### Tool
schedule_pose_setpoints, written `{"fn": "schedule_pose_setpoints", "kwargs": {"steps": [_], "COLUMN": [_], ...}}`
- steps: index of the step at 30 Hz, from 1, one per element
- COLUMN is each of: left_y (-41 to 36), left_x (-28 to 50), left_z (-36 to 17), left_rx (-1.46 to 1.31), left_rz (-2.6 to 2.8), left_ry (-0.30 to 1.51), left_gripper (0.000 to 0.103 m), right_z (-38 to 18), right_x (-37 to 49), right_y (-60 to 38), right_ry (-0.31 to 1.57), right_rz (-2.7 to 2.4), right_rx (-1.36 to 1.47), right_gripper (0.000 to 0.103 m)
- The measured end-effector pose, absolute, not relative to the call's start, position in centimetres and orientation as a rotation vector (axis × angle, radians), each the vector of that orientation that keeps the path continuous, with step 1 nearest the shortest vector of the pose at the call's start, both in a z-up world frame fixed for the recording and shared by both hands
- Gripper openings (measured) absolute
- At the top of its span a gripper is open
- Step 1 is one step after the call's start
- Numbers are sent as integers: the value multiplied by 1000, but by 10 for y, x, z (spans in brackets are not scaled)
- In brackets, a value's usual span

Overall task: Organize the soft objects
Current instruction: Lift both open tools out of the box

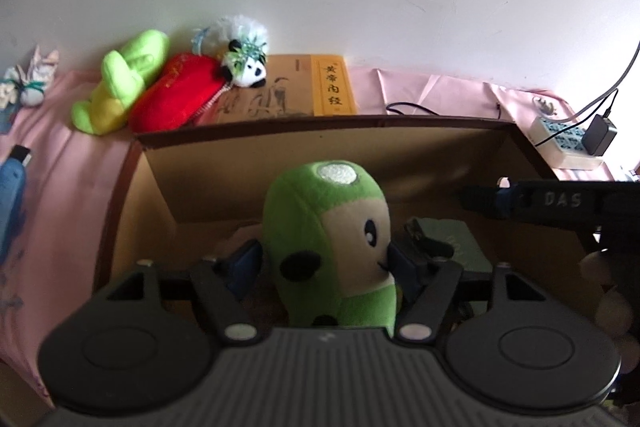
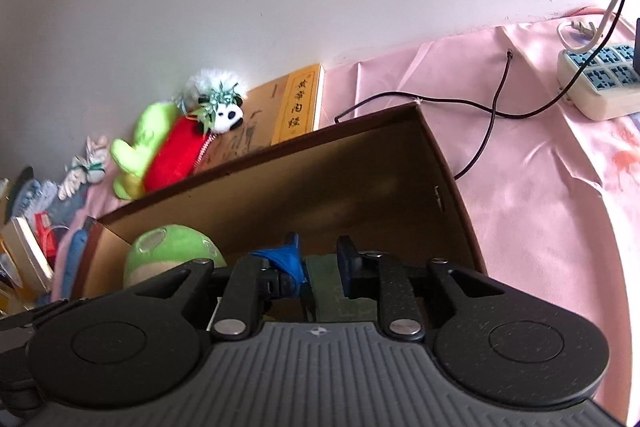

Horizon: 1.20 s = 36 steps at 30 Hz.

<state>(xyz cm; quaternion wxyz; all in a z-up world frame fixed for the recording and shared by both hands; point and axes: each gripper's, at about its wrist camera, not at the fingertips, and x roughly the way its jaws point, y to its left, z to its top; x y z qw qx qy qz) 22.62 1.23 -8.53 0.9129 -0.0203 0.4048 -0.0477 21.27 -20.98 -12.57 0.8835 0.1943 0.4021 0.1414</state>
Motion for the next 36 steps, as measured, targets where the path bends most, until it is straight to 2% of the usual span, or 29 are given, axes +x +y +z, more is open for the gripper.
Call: {"fn": "schedule_pose_setpoints", "kwargs": {"steps": [19,36], "left_y": [18,8], "left_x": [162,88], "left_z": [-26,-10], "left_rx": [6,44], "left_rz": [70,160], "left_ry": [753,757], "left_gripper": [75,75], "right_z": [-42,-36], "right_x": [137,59], "right_y": [-224,-232], "right_ry": [644,632], "right_rz": [243,395], "right_rx": [488,573], "right_gripper": [6,11]}}
